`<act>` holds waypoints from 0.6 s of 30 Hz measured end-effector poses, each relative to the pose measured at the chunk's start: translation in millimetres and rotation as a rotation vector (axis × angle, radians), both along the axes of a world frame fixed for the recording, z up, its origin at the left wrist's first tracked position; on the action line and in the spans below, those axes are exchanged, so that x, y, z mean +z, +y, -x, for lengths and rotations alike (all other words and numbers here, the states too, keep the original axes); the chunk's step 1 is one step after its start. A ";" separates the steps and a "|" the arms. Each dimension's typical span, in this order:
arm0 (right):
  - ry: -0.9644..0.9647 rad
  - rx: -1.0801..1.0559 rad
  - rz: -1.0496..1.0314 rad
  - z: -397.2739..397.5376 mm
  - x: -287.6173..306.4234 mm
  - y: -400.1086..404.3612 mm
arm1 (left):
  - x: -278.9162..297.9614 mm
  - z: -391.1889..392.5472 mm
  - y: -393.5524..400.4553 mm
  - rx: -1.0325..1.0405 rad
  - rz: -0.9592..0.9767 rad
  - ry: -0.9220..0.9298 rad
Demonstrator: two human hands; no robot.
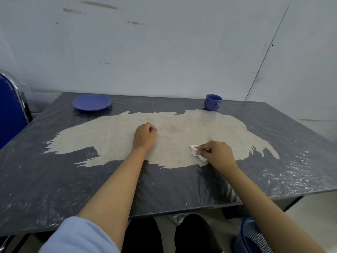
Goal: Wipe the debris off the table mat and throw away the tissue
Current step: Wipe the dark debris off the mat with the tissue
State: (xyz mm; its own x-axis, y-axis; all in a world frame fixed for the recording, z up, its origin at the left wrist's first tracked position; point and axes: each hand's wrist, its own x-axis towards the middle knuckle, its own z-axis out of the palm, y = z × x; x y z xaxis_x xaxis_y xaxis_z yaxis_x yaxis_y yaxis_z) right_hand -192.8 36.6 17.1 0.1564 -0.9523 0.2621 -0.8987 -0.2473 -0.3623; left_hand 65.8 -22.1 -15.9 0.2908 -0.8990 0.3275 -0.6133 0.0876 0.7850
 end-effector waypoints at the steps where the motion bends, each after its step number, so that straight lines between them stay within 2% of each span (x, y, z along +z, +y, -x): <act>1: 0.005 0.007 -0.009 -1.0 0.5 -0.5 | 0.1 -0.3 -0.2 0.000 -0.002 -0.001; 9: -0.013 -0.029 0.108 -16.9 -7.6 15.4 | 1.0 0.8 0.6 -0.001 -0.002 -0.009; 13: -0.071 -0.004 0.068 -19.7 -6.6 19.8 | 3.0 0.7 3.2 -0.002 -0.004 -0.010; 15: -0.196 0.007 -0.047 -15.3 -0.1 16.3 | 4.2 0.6 4.0 0.000 -0.007 -0.007; 18: -0.537 -0.064 -0.281 -6.9 12.9 2.5 | 4.5 0.5 5.7 -0.004 -0.017 -0.009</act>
State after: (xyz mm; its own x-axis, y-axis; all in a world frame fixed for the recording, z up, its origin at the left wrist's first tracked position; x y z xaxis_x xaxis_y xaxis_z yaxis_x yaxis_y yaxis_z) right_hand -186.0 39.1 30.1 0.0125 -0.9996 0.0260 -0.5820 -0.0284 -0.8127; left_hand 65.3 -16.4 -11.5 0.2843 -0.9055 0.3149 -0.6200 0.0769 0.7809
